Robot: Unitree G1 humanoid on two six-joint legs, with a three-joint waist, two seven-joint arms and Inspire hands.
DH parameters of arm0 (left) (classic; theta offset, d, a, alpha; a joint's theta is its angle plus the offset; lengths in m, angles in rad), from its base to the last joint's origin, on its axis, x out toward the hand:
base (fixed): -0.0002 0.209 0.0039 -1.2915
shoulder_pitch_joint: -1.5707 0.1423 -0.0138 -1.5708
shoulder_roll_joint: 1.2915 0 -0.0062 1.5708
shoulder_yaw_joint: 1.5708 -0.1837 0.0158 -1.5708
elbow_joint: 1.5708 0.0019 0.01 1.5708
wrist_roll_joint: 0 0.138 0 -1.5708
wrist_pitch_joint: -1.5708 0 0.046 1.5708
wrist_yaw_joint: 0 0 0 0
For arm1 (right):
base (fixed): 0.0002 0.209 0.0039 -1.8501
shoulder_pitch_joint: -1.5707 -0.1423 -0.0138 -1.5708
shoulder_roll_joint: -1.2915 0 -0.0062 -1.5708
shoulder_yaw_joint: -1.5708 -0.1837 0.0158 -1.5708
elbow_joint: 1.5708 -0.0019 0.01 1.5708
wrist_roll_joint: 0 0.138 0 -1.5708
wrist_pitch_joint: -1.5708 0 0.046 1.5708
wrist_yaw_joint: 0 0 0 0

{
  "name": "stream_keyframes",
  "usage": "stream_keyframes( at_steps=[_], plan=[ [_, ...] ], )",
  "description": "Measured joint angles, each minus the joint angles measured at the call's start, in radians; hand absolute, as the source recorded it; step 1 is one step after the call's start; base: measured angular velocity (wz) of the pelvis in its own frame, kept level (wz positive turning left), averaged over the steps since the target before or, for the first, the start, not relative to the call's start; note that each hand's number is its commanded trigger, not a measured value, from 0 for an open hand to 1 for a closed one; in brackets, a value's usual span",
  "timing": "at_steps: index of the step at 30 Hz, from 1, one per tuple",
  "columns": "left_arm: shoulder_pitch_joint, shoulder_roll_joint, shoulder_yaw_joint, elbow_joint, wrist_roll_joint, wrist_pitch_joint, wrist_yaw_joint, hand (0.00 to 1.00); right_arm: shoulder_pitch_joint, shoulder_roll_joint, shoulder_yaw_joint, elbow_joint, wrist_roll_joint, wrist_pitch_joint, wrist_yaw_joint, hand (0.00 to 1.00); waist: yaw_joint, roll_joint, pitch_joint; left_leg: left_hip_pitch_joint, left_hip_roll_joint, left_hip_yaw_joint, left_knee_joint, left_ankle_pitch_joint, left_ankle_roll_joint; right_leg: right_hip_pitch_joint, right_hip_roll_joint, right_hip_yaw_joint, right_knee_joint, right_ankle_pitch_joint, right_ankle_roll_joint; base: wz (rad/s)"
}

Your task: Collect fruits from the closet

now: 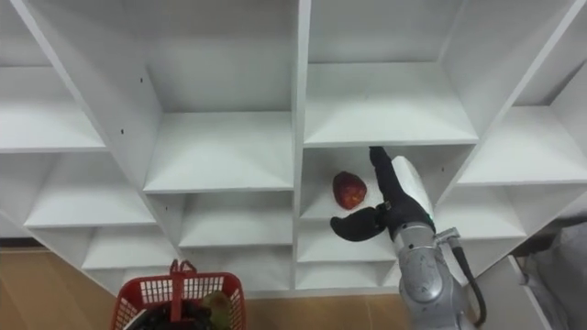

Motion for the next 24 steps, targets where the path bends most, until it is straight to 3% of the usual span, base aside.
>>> stream_keyframes(
  at_steps=[4,24],
  plan=[
    [-0.002,-0.002,0.004,0.000,0.000,-0.013,0.000,1.00,0.000,-0.003,-0.008,0.000,0.030,0.000,-0.001,0.00,-0.002,-0.002,-0.0011,0.003,0.000,0.003,0.000,0.000,0.000,0.000,0.001,0.003,0.000,0.000,0.000,-0.01],
    [-0.008,0.000,0.006,-0.010,-0.002,-0.013,0.040,1.00,0.013,-0.002,-0.005,0.001,0.128,0.000,-0.049,0.00,0.004,-0.006,-0.0010,-0.005,0.001,0.010,0.000,0.000,0.000,-0.015,0.002,0.008,0.002,0.002,-0.002,-0.01]
  ],
)
